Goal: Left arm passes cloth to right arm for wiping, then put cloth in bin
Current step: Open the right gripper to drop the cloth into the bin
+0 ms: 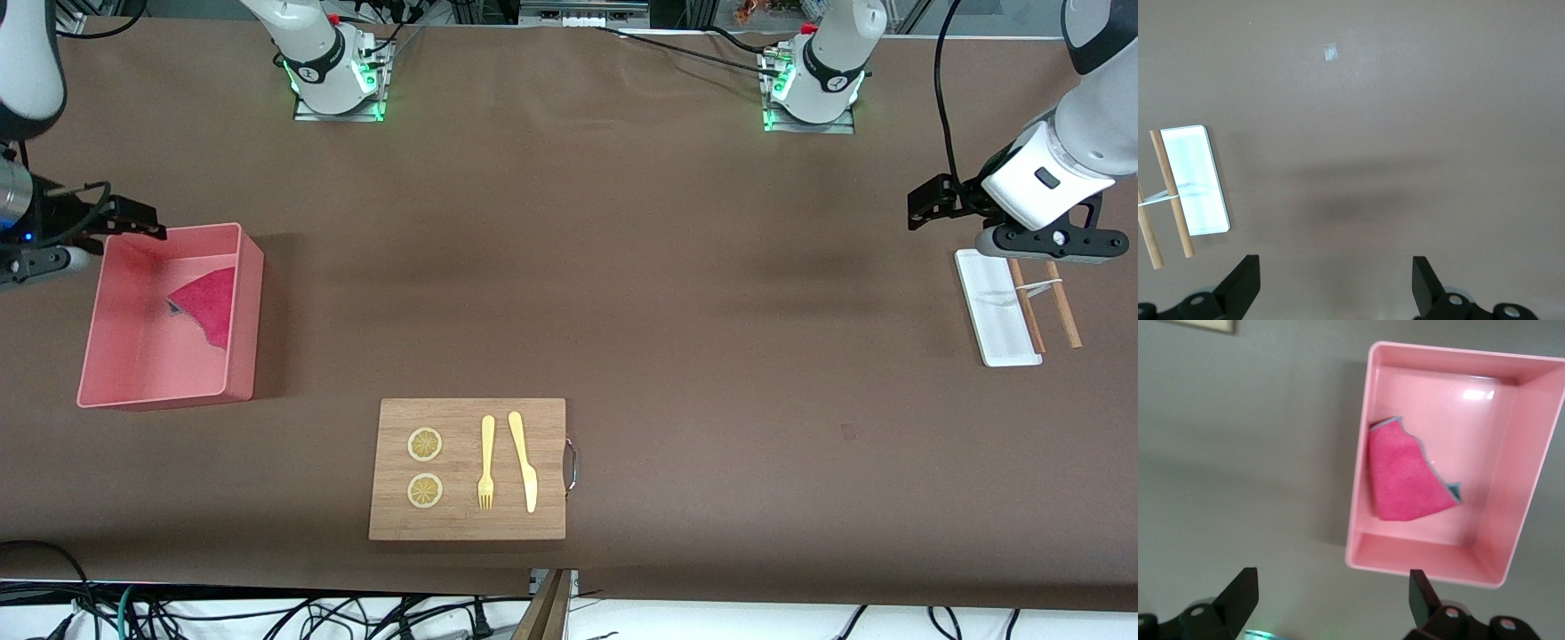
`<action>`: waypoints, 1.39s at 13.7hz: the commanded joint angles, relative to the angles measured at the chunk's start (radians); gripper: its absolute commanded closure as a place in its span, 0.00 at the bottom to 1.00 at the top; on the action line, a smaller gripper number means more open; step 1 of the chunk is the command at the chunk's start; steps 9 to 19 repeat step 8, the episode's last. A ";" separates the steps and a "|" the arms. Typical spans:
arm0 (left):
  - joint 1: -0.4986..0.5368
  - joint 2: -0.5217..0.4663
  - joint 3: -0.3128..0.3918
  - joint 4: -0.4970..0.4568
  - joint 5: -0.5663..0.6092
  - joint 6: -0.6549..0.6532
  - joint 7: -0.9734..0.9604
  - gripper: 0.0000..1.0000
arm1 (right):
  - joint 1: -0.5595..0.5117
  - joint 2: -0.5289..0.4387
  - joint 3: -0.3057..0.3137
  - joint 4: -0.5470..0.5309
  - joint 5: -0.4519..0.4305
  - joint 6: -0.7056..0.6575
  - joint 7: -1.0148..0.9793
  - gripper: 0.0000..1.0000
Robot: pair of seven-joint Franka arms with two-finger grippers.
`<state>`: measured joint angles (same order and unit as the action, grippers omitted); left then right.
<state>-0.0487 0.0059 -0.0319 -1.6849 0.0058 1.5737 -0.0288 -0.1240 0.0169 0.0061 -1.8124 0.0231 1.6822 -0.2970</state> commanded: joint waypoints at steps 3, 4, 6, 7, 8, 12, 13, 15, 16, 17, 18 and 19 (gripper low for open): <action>0.019 0.017 -0.002 0.028 -0.007 -0.020 0.010 0.00 | 0.050 -0.083 0.040 0.082 0.003 -0.120 0.168 0.00; 0.020 0.017 0.000 0.028 -0.006 -0.021 0.015 0.00 | 0.052 -0.083 0.043 0.097 0.003 -0.127 0.170 0.00; 0.020 0.019 -0.002 0.028 -0.007 -0.021 0.017 0.00 | 0.052 -0.083 0.054 0.100 0.003 -0.124 0.171 0.00; 0.020 0.017 -0.002 0.028 -0.007 -0.021 0.017 0.00 | 0.052 -0.084 0.057 0.100 0.003 -0.127 0.174 0.00; 0.020 0.017 -0.002 0.028 -0.007 -0.021 0.015 0.00 | 0.052 -0.087 0.064 0.100 0.000 -0.127 0.173 0.00; 0.020 0.017 -0.002 0.028 -0.007 -0.021 0.015 0.00 | 0.052 -0.087 0.064 0.100 0.000 -0.127 0.173 0.00; 0.020 0.017 -0.002 0.028 -0.007 -0.021 0.015 0.00 | 0.052 -0.087 0.064 0.100 0.000 -0.127 0.173 0.00; 0.020 0.017 -0.002 0.028 -0.007 -0.021 0.015 0.00 | 0.052 -0.087 0.064 0.100 0.000 -0.127 0.173 0.00; 0.020 0.017 -0.002 0.028 -0.007 -0.021 0.015 0.00 | 0.052 -0.087 0.064 0.100 0.000 -0.127 0.173 0.00; 0.020 0.017 -0.002 0.028 -0.007 -0.021 0.015 0.00 | 0.052 -0.087 0.064 0.100 0.000 -0.127 0.173 0.00; 0.020 0.017 -0.002 0.028 -0.007 -0.021 0.015 0.00 | 0.052 -0.087 0.064 0.100 0.000 -0.127 0.173 0.00; 0.020 0.017 -0.002 0.028 -0.007 -0.021 0.015 0.00 | 0.052 -0.087 0.064 0.100 0.000 -0.127 0.173 0.00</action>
